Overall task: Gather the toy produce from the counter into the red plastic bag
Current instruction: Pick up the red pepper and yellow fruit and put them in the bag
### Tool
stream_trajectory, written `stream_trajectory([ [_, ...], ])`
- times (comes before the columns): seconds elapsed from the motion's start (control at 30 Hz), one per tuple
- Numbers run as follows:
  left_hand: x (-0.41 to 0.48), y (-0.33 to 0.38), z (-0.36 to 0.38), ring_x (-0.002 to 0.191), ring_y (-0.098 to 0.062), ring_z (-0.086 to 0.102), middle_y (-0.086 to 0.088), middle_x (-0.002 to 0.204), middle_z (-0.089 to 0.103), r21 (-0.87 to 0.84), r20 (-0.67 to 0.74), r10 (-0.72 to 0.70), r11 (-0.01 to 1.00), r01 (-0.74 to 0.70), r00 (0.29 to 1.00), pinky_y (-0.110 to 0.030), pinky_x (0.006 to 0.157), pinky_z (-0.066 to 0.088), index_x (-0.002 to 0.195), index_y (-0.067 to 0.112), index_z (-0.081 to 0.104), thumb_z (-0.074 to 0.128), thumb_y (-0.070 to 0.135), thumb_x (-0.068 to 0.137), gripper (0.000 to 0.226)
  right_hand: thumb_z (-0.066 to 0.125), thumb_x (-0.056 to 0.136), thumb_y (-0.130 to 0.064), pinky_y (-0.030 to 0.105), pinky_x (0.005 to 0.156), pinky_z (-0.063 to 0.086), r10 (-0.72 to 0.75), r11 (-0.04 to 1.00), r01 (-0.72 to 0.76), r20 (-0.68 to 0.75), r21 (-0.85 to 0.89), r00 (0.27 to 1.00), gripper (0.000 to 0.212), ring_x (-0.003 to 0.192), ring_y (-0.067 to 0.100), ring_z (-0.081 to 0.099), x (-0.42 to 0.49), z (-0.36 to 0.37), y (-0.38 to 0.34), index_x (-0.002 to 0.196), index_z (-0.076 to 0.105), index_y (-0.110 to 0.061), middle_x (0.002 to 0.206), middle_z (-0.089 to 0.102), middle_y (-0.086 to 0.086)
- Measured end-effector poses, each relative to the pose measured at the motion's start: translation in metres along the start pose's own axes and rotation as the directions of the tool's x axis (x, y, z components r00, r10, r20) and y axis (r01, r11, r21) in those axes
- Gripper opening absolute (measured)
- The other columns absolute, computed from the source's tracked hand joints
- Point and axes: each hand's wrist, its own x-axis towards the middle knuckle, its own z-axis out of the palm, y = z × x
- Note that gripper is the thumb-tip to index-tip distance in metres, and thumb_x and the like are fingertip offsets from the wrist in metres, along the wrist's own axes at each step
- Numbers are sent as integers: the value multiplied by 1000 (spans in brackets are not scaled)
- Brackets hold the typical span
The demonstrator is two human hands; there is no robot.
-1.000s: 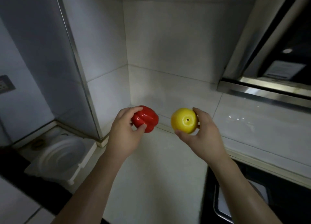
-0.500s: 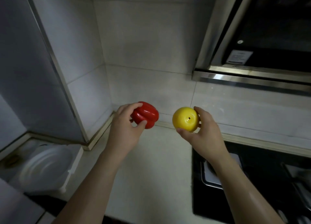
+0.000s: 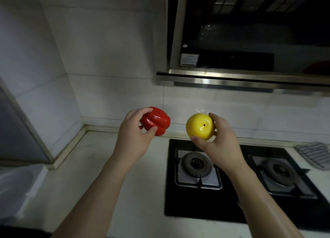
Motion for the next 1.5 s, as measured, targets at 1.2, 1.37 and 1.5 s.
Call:
stream_trajectory([
  [1.2,-28,168,285,105,3,52,12,121,51,-328,465,319,928,-174,826,-4,82,43,120,36,58,76,16,79,49,82,63,-40,40,95,46,232,894,-393,-527,-216,817,78,113,13,49,-109,-247,159,131,46,-24,120,50,-9],
  [1.37,-58,212,335,106,2,54,15,118,51,-375,478,340,913,-162,810,-22,91,52,117,39,58,76,16,77,49,81,65,-44,38,96,45,248,869,-435,-553,-236,795,78,113,11,48,-139,-306,186,132,45,-27,124,49,-10],
  [1.5,-85,250,376,107,-7,57,13,118,52,-429,492,378,889,-160,784,-34,90,54,116,38,58,77,13,76,51,80,65,-45,39,96,46,278,851,-474,-575,-224,770,79,113,12,50,-167,-351,204,133,43,-30,123,46,-12],
])
